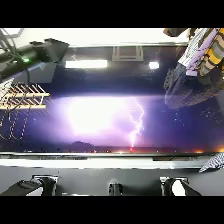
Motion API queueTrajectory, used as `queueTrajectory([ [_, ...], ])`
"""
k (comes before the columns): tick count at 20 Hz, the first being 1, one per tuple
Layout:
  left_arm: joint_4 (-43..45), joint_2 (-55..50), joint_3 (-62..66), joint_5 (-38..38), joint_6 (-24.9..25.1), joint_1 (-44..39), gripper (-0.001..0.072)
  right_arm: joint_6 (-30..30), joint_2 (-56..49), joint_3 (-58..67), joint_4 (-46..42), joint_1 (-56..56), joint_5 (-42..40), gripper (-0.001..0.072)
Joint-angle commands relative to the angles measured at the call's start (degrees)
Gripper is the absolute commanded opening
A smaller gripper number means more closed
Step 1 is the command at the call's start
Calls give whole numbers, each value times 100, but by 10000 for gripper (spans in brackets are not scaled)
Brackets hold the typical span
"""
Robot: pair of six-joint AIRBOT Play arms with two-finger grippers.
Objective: Fold the clothes and pants, and hang the long-sleeved shirts on hangers.
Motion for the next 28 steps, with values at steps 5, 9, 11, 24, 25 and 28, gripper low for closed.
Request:
queueTrajectory([
  [5,658,280,0,-1582,9,695,19,-4179,-1543,-131,4295,2044,2981,28],
  [9,1517,557,-577,-2575,385,949,17,-4245,-1453,-1650,4096,2929,3698,27],
  [11,1528,903,-1360,-2437,391,1106,17,-3991,-1064,-2761,3891,3224,3517,27],
  [24,1740,1403,-2175,-1884,522,1220,23,-3646,-455,-4299,3324,3451,3486,31],
  [25,1742,1403,-2175,-1884,522,1220,23,-3646,-455,-4299,3324,3451,3486,31],
  [28,1742,1403,-2175,-1884,522,1220,23,-3646,-455,-4299,3322,3451,3486,31],
])
